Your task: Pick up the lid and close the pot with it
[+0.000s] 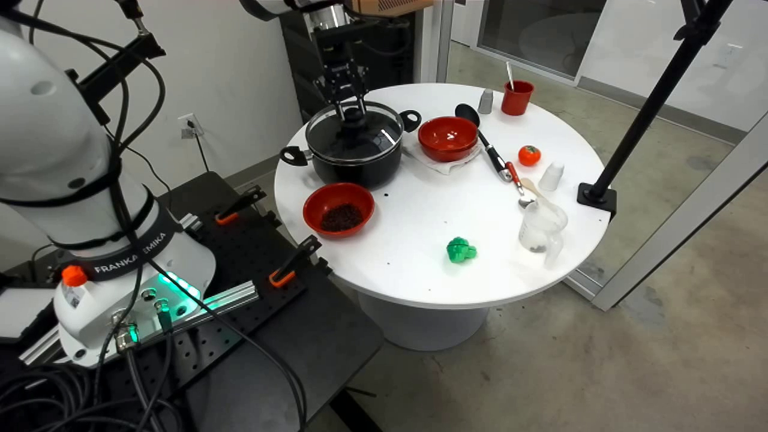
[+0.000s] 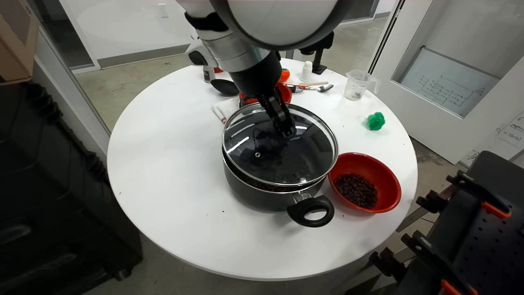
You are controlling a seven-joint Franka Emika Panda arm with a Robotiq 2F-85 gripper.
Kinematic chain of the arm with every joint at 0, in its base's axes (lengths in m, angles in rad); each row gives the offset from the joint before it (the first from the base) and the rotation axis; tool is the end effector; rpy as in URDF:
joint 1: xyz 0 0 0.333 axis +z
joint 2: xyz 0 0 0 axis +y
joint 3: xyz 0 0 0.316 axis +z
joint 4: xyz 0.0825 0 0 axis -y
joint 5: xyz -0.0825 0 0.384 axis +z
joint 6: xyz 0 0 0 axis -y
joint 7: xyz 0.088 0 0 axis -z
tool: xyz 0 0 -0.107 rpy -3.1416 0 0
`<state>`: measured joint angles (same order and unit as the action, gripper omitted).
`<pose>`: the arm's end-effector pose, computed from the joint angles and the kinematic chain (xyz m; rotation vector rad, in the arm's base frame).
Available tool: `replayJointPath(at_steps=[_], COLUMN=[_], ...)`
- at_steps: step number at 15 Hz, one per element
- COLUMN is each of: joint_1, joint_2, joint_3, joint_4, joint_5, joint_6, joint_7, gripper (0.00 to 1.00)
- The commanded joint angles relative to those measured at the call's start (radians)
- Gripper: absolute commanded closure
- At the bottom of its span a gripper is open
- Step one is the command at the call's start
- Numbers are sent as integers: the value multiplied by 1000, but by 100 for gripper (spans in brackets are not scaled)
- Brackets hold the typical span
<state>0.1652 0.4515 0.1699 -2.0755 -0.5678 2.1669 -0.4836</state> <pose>0.5270 0.1626 0.1895 2.2891 1.5995 -0.5023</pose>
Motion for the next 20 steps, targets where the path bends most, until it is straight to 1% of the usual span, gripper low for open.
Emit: replayJointPath(at_steps=[1, 10, 20], joint_1=[24, 48, 62], joint_2=[-21, -17, 33], joint_3=[-13, -3, -16], joint_4=[-21, -35, 33], joint_5=[-34, -47, -47], joint_6=[-25, -22, -38], joint_7=[41, 72, 118], gripper=[74, 74, 74])
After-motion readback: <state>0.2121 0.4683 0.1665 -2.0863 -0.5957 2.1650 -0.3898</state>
